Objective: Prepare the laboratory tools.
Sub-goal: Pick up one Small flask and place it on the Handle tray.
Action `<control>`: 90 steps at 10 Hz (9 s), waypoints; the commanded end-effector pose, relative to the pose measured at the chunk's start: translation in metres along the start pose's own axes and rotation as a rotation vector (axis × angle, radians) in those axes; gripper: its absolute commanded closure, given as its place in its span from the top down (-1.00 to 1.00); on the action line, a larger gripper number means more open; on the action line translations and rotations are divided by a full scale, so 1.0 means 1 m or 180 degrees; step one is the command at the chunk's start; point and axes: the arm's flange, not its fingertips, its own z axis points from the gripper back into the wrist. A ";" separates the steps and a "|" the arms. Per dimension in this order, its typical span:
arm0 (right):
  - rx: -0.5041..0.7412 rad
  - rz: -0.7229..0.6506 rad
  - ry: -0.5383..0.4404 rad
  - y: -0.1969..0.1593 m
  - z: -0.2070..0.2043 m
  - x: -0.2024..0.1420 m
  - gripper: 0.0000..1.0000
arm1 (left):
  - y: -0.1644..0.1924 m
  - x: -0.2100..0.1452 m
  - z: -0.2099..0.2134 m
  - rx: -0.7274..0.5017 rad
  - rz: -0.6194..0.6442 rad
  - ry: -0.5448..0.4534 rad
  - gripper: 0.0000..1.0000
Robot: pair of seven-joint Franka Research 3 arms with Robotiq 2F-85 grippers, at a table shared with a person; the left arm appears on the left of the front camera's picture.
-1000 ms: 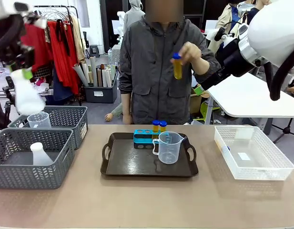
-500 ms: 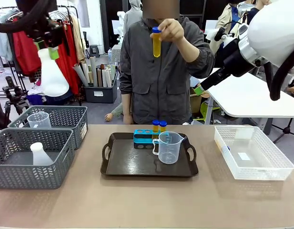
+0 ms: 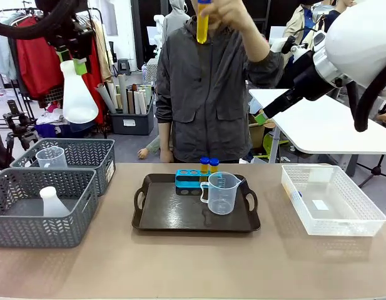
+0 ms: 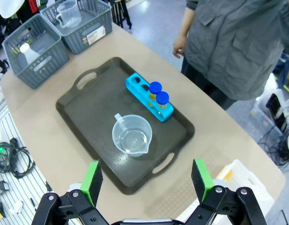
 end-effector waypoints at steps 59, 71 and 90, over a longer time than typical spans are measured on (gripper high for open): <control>0.0022 -0.0063 -0.0006 0.001 0.002 0.002 1.00 | -0.189 0.161 -0.330 -0.0905 -0.1967 0.0569 -1.00; 0.0022 -0.0063 -0.0006 0.001 0.002 0.002 1.00 | -0.183 0.159 -0.326 -0.0906 -0.1918 0.0471 1.00; 0.0022 -0.0063 -0.0006 0.001 0.002 0.002 1.00 | -0.176 0.155 -0.283 -0.0885 -0.1928 0.0314 1.00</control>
